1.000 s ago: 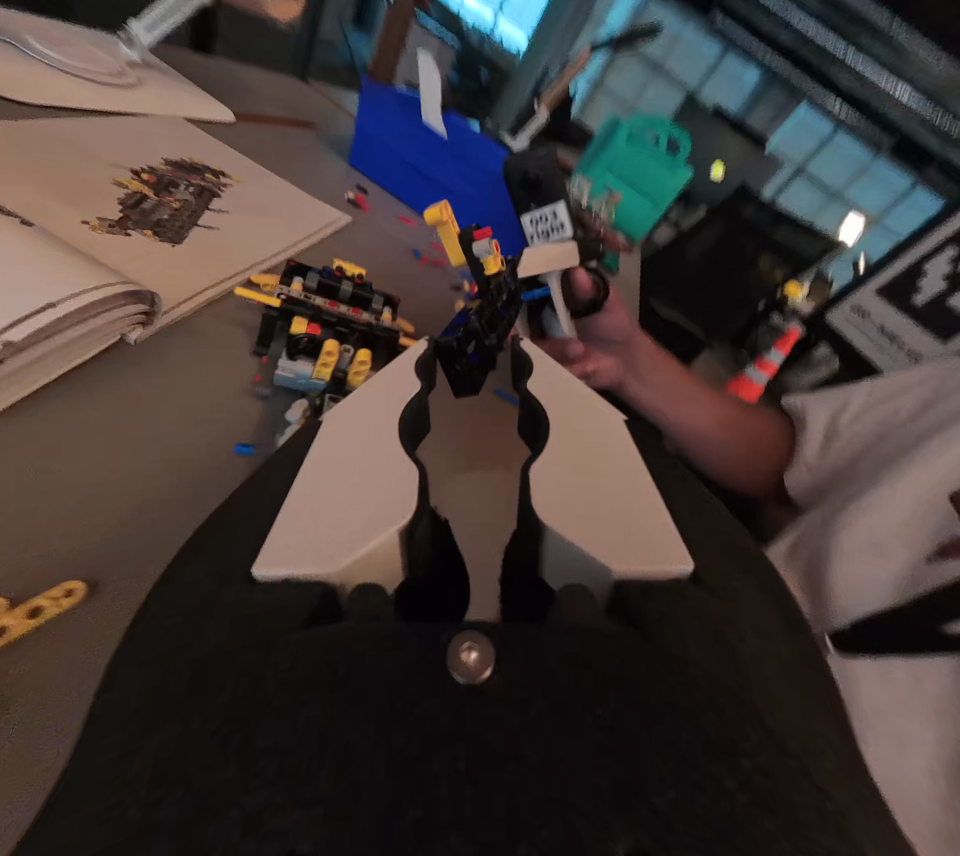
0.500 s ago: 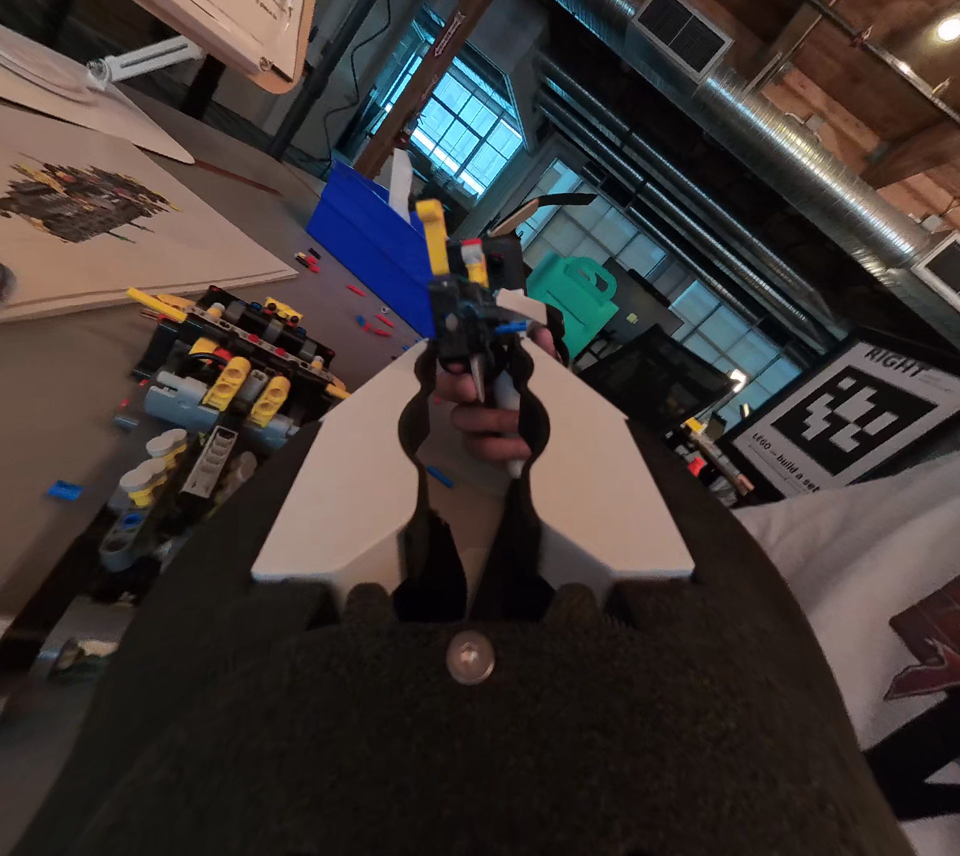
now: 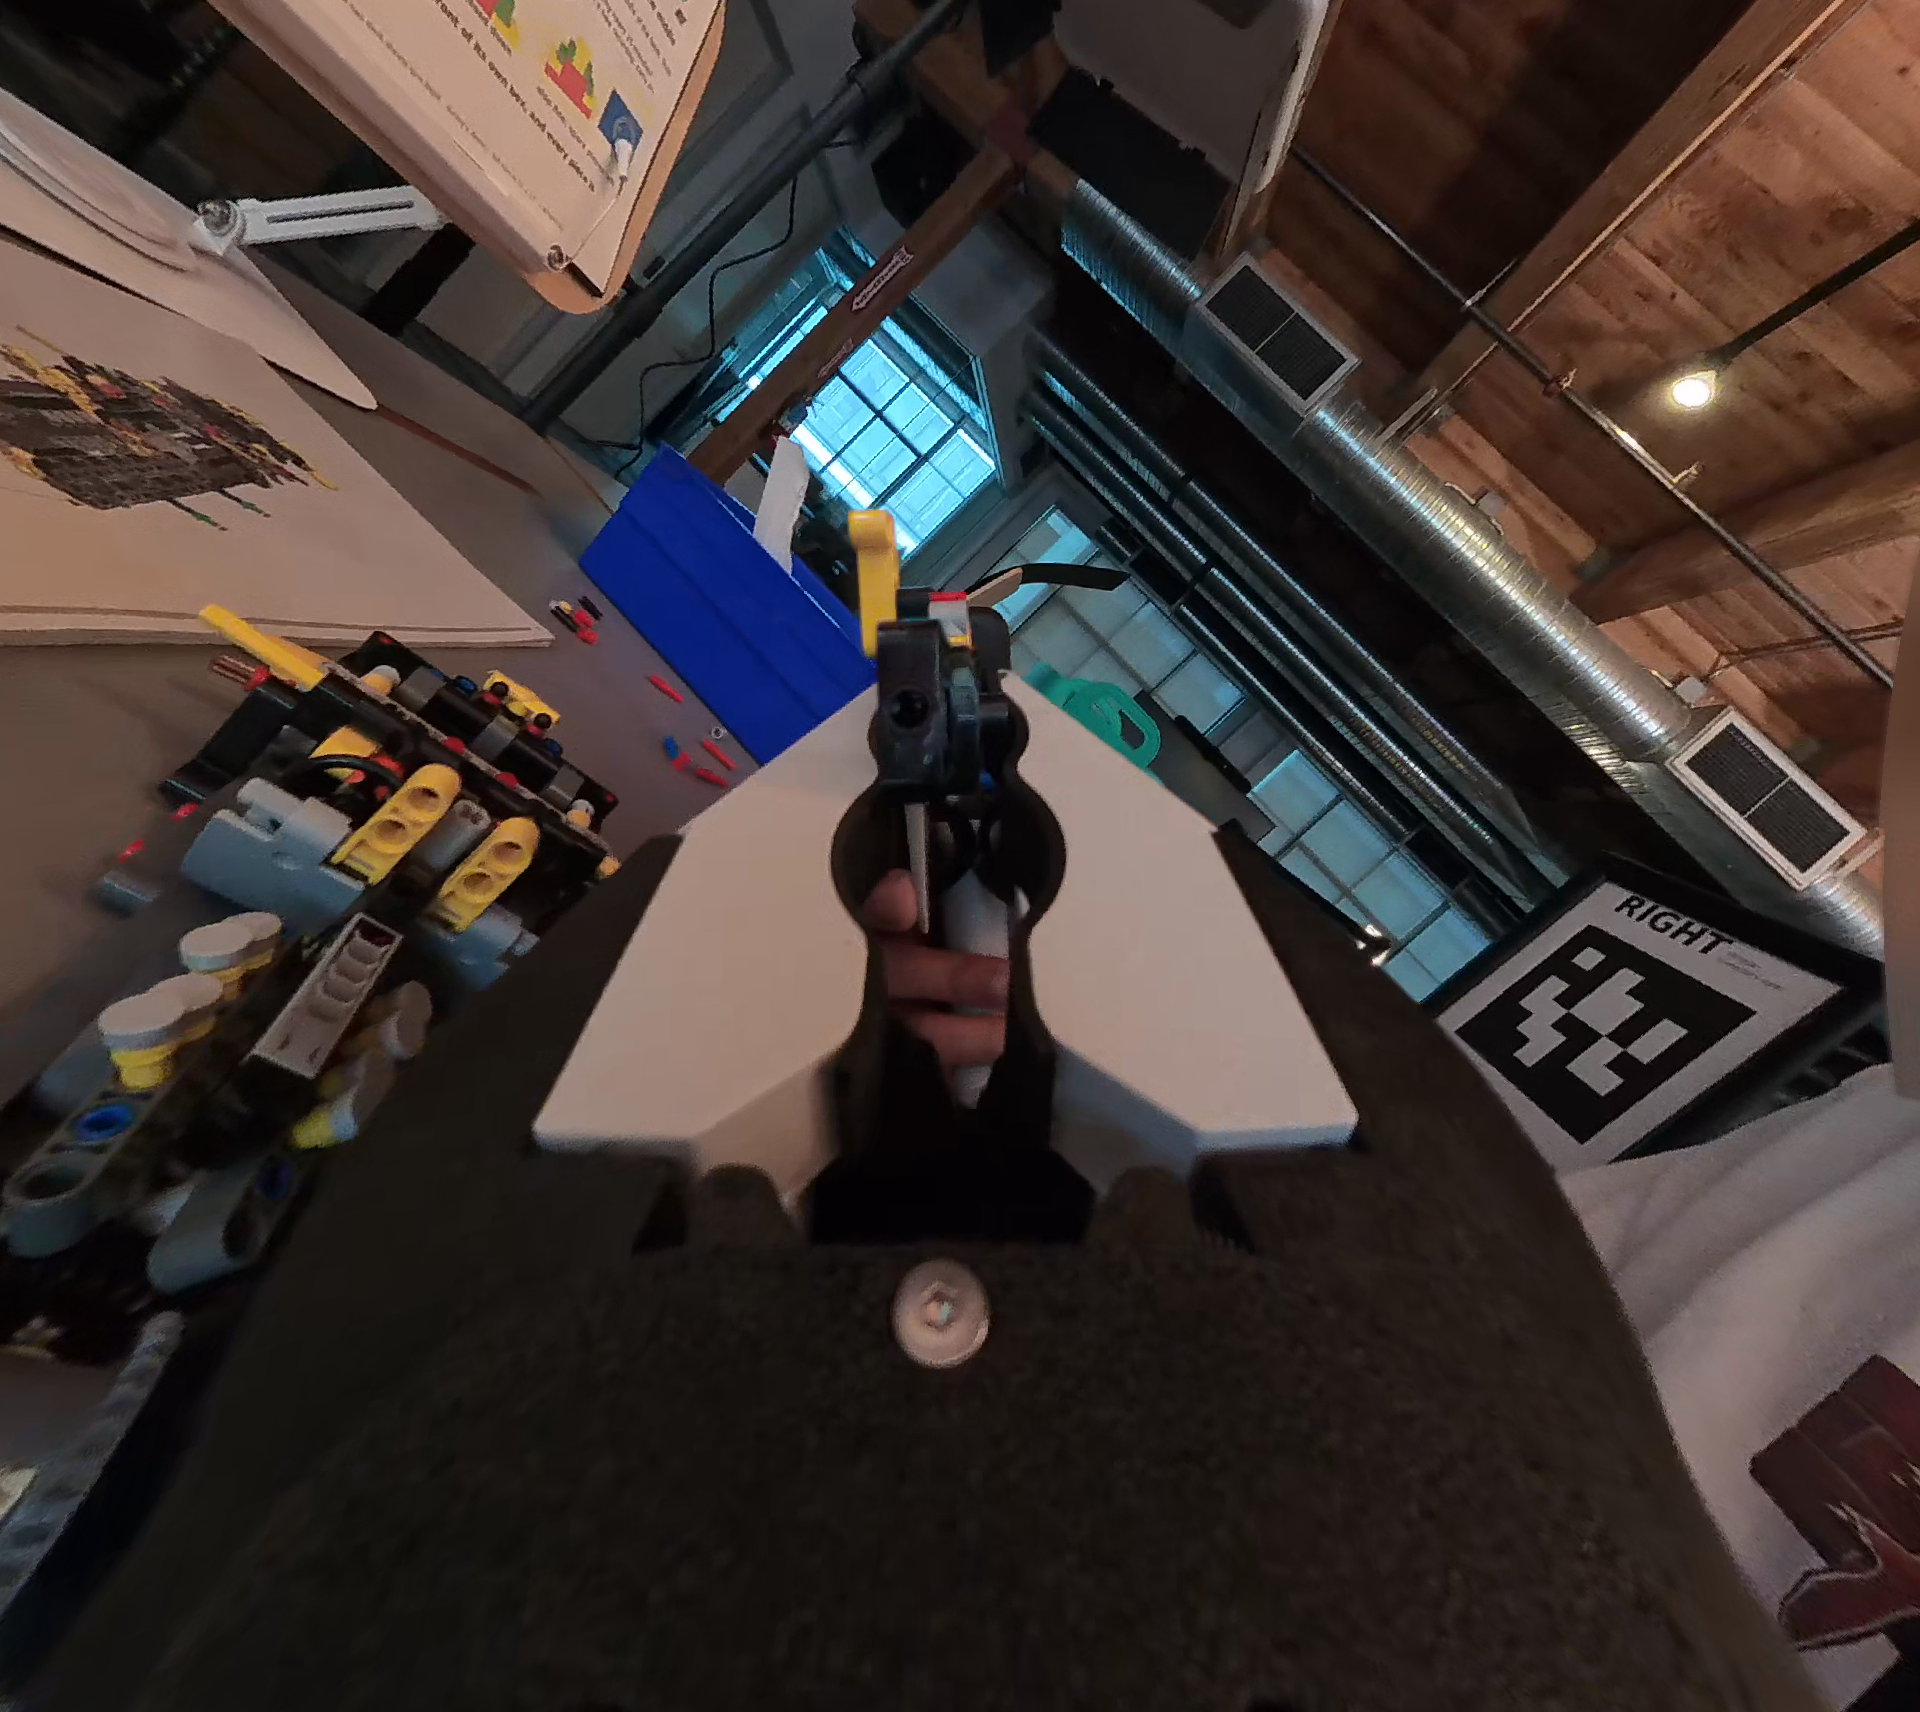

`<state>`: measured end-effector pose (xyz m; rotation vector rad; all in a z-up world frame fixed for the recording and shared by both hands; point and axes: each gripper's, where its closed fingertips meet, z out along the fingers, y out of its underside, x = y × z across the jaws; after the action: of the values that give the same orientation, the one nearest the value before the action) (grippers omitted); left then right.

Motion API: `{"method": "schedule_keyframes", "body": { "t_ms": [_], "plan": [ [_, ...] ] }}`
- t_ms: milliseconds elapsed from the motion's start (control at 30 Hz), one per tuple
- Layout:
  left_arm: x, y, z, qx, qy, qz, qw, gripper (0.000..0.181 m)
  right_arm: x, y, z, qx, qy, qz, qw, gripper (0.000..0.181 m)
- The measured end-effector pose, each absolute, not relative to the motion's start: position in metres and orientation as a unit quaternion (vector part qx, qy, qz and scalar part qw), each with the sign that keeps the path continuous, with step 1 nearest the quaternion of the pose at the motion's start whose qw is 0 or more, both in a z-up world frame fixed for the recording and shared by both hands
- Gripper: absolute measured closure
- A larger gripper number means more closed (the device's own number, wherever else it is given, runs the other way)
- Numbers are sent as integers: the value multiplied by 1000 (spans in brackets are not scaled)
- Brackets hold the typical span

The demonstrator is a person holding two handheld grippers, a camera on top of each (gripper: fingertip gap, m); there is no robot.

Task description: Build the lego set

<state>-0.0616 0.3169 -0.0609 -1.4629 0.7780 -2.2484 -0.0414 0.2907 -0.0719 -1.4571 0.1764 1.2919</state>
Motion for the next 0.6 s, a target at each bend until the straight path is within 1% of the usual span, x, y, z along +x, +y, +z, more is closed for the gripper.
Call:
{"method": "schedule_keyframes", "body": {
  "t_ms": [300,600],
  "plan": [
    [-63,315,-49,-490,237,-822,166,163,-41,292,-66,-589,91,577,558,175],
    [-60,306,-48,-487,248,-808,221,160,-33,291,-60,-562,108,592,567,175]
  ]
}}
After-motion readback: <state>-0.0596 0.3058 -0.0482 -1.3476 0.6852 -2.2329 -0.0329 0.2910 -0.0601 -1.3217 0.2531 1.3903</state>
